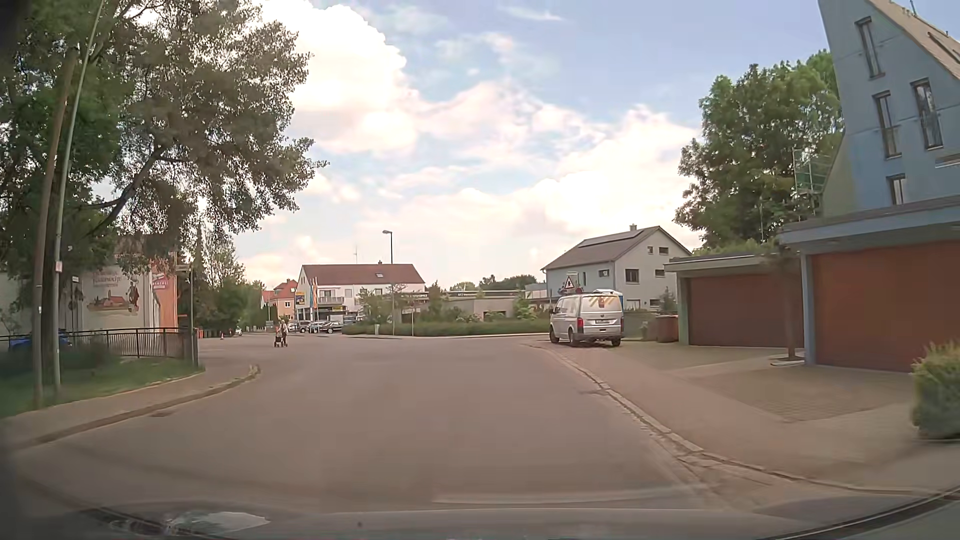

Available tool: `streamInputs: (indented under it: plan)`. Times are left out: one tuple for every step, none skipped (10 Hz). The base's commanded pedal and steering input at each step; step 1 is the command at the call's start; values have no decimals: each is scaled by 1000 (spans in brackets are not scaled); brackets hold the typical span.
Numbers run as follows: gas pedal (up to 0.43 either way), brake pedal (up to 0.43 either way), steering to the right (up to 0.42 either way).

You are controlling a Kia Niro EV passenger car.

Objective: Follow the waypoints while adhering to traffic rules and regulations

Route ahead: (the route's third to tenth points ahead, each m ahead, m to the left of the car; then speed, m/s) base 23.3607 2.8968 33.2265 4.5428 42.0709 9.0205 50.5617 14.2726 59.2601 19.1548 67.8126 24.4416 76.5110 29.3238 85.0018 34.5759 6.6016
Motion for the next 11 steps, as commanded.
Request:
streamInputs:
  plan:
    - [39,24,-9]
    - [39,18,-10]
    - [39,18,-11]
    - [39,18,-11]
    - [39,24,-12]
    - [20,24,-15]
    - [20,24,-16]
    - [20,18,-14]
    - [20,24,-14]
    - [20,24,-14]
    - [20,24,-15]
